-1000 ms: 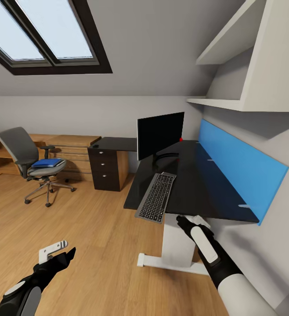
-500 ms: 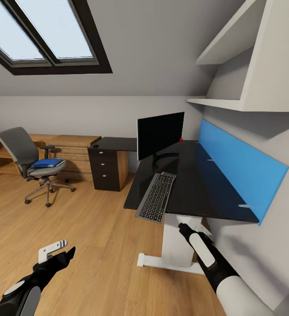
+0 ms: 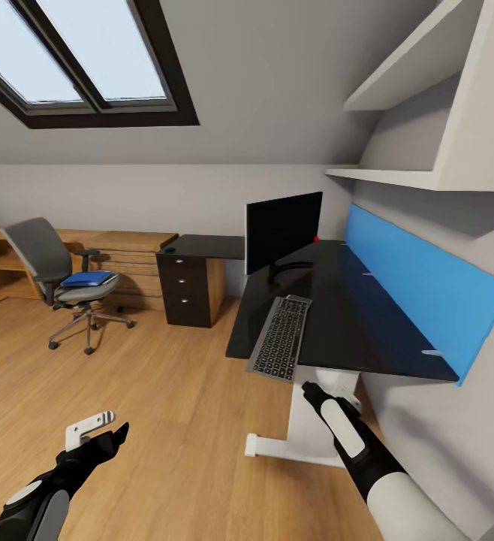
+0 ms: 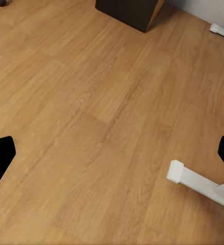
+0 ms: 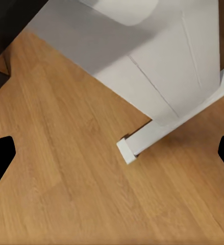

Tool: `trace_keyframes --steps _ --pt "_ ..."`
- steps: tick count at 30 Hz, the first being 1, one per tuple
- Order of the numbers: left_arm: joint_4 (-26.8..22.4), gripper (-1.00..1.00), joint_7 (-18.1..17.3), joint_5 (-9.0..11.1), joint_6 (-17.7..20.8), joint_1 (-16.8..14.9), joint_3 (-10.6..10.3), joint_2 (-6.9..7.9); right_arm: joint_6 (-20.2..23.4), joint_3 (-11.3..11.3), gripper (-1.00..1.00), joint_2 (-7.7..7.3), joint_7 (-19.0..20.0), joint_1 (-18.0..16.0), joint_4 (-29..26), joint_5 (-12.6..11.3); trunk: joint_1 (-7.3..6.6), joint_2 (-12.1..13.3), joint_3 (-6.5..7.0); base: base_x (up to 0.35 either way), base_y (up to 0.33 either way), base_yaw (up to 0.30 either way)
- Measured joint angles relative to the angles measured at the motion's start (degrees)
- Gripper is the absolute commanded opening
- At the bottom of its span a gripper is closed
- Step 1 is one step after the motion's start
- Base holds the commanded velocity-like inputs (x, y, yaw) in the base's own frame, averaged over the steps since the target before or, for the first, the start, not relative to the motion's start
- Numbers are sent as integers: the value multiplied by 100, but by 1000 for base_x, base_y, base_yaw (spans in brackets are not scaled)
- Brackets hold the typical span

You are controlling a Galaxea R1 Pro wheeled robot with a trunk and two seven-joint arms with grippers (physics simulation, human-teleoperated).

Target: In the bedroom, organize the workspace by keeping the computer under the desk, ensuring the monitor is on the desk, placing the keyboard on the desk next to the monitor, placing the mouse on the desk next to the keyboard, moving the folder from the swivel chair onto the desk next to the mouse, stacking the notebook on top of the folder with the pen on top of the notebook, and positioning the swivel chair next to the desk.

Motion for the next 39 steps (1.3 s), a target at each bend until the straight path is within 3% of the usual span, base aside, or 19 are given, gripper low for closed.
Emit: trace_keyframes --steps 25,39 --pt "0 100 8 1 -6 1 -3 -6 -1 9 100 9 0 -1 1 5 0 0 0 0 4 219" --pt "1 100 9 0 -7 0 -6 -8 -9 9 100 1 5 0 -7 26 0 0 0 0 0 31"
